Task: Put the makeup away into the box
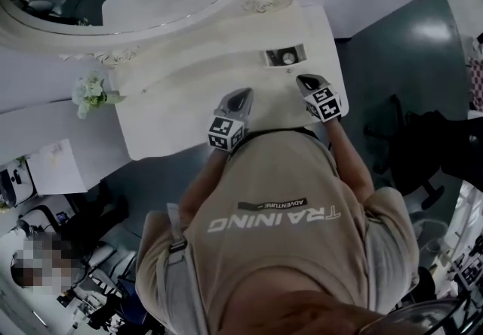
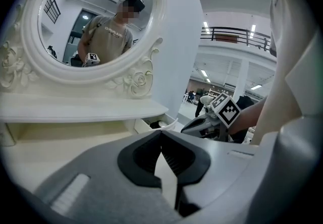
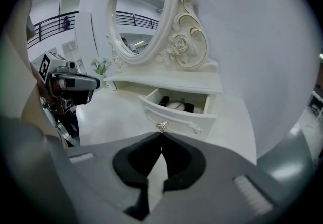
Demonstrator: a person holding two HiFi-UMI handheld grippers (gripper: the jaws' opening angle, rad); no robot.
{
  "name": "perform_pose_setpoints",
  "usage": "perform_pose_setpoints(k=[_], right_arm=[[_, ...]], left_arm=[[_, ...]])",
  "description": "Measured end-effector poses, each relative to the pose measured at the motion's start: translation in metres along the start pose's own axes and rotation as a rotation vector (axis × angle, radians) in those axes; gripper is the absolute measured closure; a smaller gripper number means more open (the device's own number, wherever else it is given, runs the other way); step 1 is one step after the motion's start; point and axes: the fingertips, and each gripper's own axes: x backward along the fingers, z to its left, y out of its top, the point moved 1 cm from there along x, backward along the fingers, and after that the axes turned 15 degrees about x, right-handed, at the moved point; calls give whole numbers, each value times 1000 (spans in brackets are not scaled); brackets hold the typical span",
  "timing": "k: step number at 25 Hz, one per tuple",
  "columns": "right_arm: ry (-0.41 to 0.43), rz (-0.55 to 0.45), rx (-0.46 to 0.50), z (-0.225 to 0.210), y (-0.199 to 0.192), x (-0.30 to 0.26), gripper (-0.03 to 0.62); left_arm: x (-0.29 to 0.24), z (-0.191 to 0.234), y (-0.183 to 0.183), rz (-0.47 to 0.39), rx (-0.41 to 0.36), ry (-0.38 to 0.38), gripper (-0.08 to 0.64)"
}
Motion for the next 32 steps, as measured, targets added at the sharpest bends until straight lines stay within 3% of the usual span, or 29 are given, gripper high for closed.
perform_pose_setpoints(k=[7,13,19,23,32], right_arm=[[3,-16,-17,-16,0,3,589],[21,-34,2,-34,-10,-2,589],[40,-77,-4,-45,-22,-10,589],[38,-112,-7,-71,-31,-16,589],[61,-117,-27,-80,-32,-23,589]], left_arm=[[-47,-9,-11,76,-17,-25,560],[-85,8,-29,158,-27,36,560],[-114,19,-46,223,38,77,560],[-139,18,-46,218,51,88,560],[-142,19,-47,239,30,87,560]])
